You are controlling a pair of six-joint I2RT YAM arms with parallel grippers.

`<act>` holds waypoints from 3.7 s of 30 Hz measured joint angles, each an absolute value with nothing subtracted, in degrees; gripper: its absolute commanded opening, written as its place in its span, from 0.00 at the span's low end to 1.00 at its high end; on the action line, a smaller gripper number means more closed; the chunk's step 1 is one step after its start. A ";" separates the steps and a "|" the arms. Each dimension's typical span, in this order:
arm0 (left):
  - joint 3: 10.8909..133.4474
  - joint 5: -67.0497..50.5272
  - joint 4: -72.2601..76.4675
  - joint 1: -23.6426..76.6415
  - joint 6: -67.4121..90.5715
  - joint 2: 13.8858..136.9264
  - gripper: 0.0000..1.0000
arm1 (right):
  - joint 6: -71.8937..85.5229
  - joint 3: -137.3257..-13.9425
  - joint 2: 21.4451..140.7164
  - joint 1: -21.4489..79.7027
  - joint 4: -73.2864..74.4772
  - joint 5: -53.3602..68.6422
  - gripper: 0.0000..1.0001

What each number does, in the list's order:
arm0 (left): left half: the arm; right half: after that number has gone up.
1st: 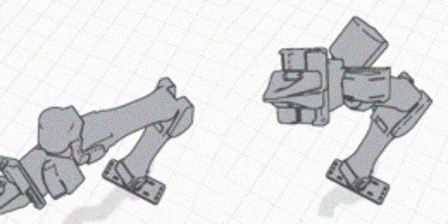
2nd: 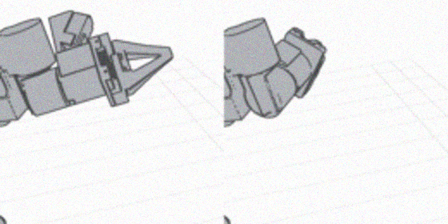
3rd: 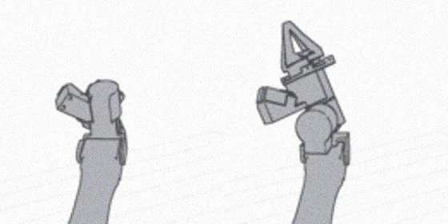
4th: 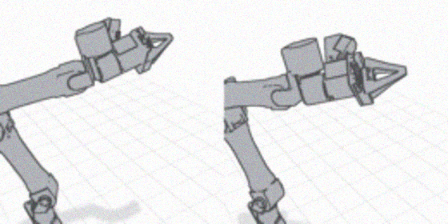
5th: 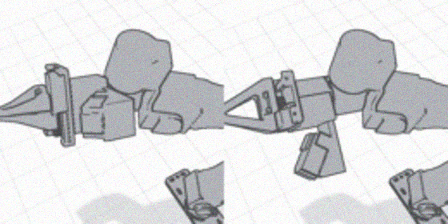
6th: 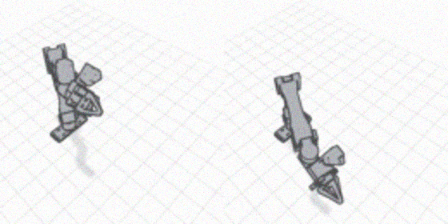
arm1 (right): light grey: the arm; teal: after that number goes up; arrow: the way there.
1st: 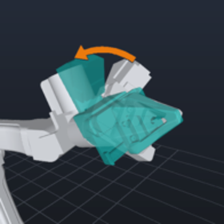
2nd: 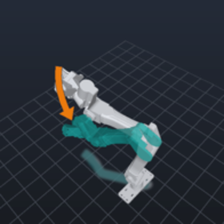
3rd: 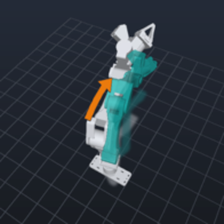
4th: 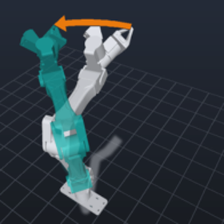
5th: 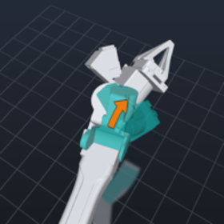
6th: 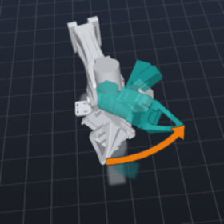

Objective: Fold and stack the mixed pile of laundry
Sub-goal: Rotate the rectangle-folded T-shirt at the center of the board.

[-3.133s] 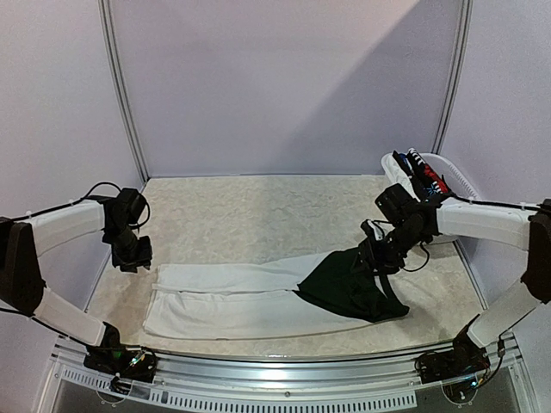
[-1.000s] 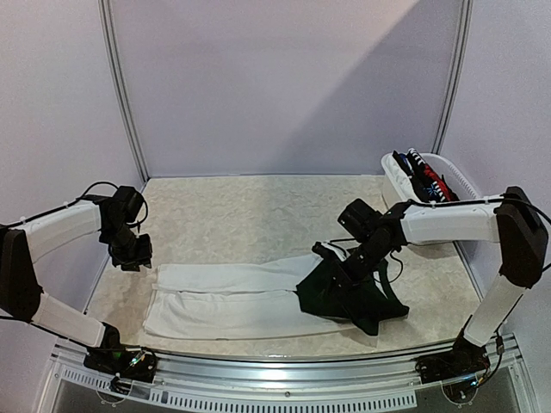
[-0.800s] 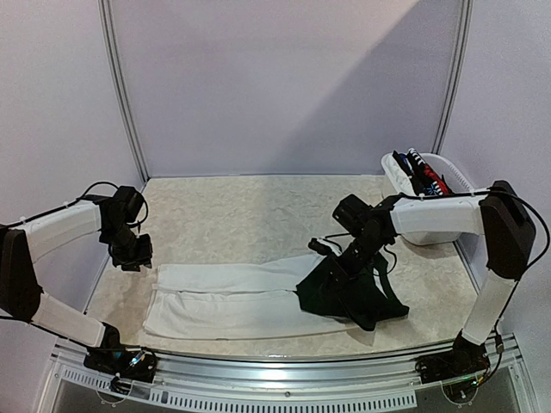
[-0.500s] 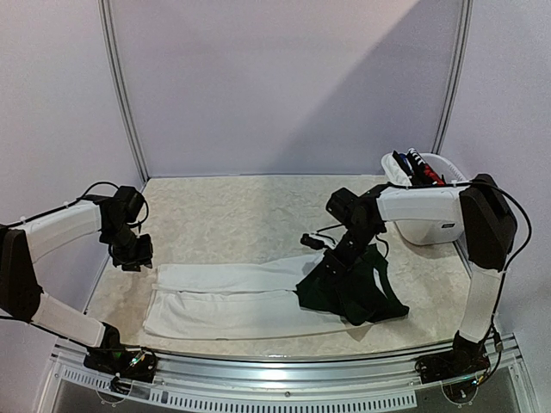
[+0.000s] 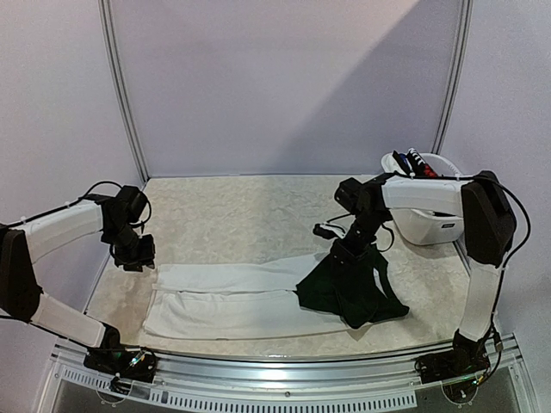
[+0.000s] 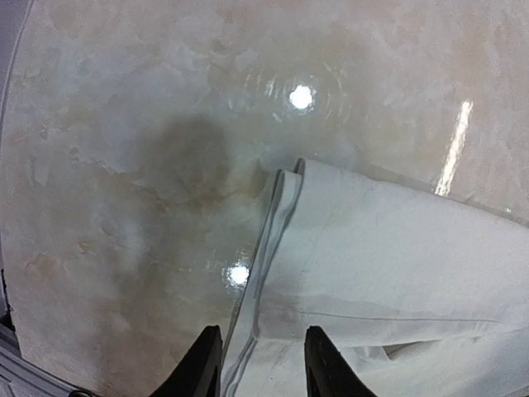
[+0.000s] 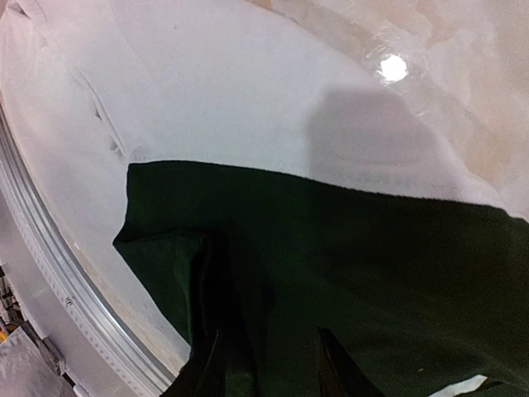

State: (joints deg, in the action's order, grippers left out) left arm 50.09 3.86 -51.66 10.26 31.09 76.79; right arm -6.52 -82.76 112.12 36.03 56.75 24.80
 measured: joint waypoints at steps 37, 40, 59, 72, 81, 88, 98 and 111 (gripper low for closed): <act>68.79 -2.02 -48.62 32.42 21.61 106.08 0.34 | 41.74 -44.40 88.64 42.11 33.21 17.54 0.17; 68.79 -1.61 -48.73 32.40 21.61 107.11 0.34 | 41.54 -48.12 92.33 42.11 34.98 17.67 0.15; 63.55 -1.48 -46.92 30.17 25.32 104.81 0.33 | 32.21 -83.57 119.33 35.35 48.29 20.23 0.13; 57.58 -8.32 -42.74 29.65 34.44 100.53 0.33 | 29.65 -119.37 141.49 30.28 54.17 25.50 0.13; 57.71 -16.43 -42.13 34.92 43.00 100.97 0.34 | 31.51 -127.31 146.89 27.29 54.26 31.03 0.13; 66.35 -23.62 -42.44 44.45 49.50 108.66 0.33 | 32.21 -131.81 149.60 23.38 53.12 31.66 0.14; 83.07 -28.75 -43.03 53.98 53.10 120.81 0.33 | 30.79 -132.62 150.39 20.18 48.51 31.77 0.17; 81.28 -15.97 -47.99 55.40 50.35 109.08 0.52 | 26.26 -131.92 146.47 20.14 49.74 30.79 0.36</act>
